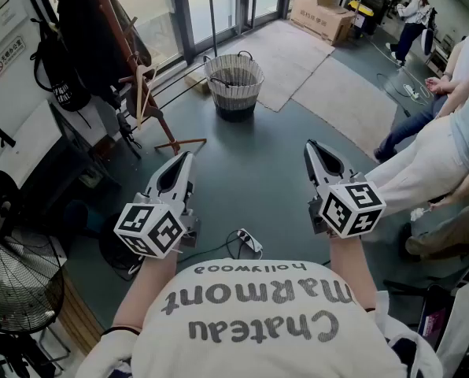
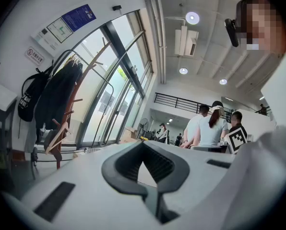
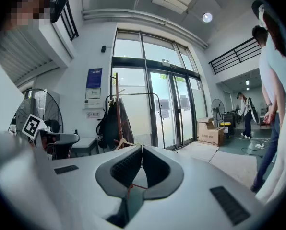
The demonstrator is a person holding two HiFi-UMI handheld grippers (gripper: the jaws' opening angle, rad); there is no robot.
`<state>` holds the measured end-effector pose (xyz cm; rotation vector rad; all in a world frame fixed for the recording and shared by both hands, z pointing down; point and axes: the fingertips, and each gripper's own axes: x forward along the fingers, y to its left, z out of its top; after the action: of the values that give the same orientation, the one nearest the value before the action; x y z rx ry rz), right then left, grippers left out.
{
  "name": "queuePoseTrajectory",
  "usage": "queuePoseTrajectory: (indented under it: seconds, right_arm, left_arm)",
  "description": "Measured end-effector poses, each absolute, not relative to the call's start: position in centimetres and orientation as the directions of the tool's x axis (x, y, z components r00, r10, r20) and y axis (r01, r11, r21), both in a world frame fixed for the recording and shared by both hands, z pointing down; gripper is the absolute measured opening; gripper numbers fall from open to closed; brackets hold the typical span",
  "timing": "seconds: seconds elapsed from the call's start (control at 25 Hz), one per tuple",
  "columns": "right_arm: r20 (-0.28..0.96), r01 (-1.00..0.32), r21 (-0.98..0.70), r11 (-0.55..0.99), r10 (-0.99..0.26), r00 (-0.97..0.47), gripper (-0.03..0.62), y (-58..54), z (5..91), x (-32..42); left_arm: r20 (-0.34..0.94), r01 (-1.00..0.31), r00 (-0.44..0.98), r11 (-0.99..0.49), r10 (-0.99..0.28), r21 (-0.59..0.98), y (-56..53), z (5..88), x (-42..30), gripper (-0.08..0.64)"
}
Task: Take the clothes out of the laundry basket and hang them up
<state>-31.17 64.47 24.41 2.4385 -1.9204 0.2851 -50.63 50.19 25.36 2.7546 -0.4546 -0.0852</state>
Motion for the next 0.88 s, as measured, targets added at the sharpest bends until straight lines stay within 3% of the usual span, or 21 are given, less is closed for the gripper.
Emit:
queuePoseTrajectory:
  seconds: [0.52, 0.88]
  right_arm:
    - [0.133, -0.960, -0.137, -0.244, -0.965, 0.226, 0.029, 57.7, 26.6, -32.8]
    - [0.148, -0.967, -0.064, -0.246, -0.961, 0.235, 0.029, 54.6, 25.9, -30.7]
  left_arm:
    - [0.005, -0.283, 0.954, -0.894, -0.300, 0.348, 43.4, 27.4, -51.8, 0.008]
    - [0.027, -0.305, 0.948, -0.886, -0.316, 0.350, 40.8, 28.4, -50.6, 0.008]
